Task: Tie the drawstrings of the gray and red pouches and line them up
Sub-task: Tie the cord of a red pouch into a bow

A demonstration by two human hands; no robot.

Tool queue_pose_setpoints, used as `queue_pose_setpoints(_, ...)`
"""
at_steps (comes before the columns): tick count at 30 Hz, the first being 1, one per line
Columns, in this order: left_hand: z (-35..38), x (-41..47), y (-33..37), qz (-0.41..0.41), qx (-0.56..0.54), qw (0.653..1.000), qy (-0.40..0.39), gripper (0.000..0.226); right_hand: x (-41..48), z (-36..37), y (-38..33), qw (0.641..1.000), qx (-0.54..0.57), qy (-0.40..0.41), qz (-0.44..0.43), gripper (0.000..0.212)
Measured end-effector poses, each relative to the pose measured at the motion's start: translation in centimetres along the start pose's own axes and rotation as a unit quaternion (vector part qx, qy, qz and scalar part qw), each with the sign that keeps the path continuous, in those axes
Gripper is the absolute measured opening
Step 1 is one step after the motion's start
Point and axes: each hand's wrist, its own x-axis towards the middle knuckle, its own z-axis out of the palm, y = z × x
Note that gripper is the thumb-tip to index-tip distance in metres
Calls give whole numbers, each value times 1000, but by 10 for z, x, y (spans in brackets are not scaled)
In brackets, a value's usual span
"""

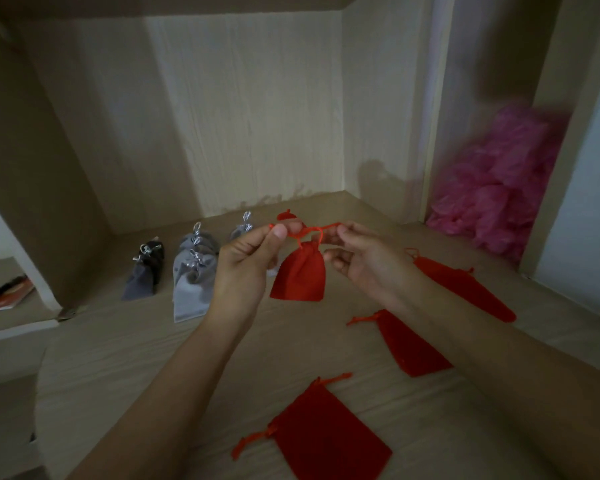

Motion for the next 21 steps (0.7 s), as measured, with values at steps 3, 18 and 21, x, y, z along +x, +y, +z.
queue_pose_setpoints(3,1,0,3,-70,-152,985,-40,25,3,-3,-3,988,145,21,49,27)
queue_pose_setpoints(18,-9,2,0,-282,-98,936,-186,16,10,-11,-6,996,66,9,65,28)
queue_pose_setpoints(21,-10,1,-7,-301,-61,931,-198,15,8,-16,-10,993,35,-32,104,27)
